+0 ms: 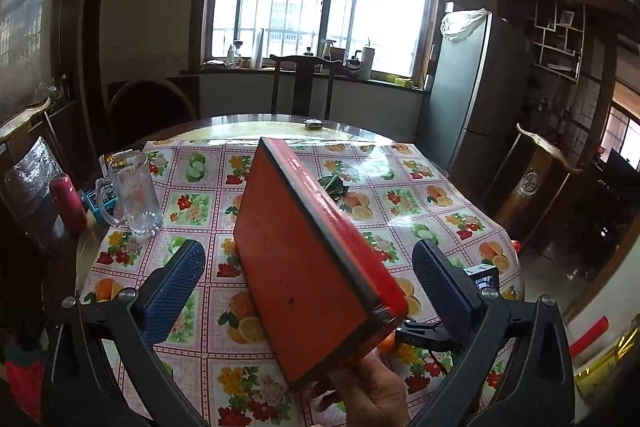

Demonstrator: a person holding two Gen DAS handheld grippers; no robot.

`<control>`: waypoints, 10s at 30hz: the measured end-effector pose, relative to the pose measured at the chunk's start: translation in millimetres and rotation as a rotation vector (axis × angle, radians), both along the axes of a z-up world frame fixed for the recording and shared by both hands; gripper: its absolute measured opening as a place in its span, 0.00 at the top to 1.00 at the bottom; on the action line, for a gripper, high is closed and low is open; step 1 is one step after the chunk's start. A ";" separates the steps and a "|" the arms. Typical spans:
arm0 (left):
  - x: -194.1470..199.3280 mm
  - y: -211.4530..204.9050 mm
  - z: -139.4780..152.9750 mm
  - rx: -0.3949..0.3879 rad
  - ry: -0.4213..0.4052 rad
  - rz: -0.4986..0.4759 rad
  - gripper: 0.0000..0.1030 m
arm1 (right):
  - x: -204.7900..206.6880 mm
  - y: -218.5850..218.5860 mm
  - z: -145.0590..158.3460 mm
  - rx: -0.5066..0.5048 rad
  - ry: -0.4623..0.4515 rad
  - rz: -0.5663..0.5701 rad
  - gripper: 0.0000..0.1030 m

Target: Organize fruits

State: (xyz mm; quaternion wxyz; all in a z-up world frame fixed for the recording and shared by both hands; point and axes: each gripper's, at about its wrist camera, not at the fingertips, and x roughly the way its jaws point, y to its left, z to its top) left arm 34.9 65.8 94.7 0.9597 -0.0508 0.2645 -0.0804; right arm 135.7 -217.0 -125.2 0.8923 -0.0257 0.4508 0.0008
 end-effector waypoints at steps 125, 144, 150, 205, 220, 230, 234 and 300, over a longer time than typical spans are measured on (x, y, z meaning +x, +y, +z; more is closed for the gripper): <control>-15.6 4.5 -169.6 0.011 0.332 -0.071 0.73 | -78.8 108.9 42.7 0.260 0.048 0.652 0.69; -34.3 131.9 -165.3 -0.062 0.313 0.190 0.73 | -86.3 258.8 49.6 0.288 0.086 0.862 0.69; -27.5 154.6 -185.1 -0.072 0.363 0.220 0.73 | -75.3 294.0 27.8 0.241 0.144 0.873 0.69; 67.3 -30.4 -189.7 0.049 0.419 -0.083 0.55 | -7.7 -15.0 23.3 0.269 0.010 0.224 0.62; 109.7 -32.2 -210.3 0.000 0.433 -0.101 0.67 | 39.2 -11.8 13.9 0.155 -0.044 0.166 0.68; 98.7 -25.2 -209.1 -0.006 0.433 -0.091 0.79 | 18.4 -6.0 20.4 0.182 -0.044 0.195 0.77; 85.2 -22.5 -201.7 -0.013 0.416 -0.092 0.79 | 3.4 3.1 30.7 0.206 -0.054 0.229 0.76; 20.7 197.1 -211.2 -0.142 0.418 0.309 0.79 | -34.1 311.5 21.6 0.225 0.090 0.794 0.68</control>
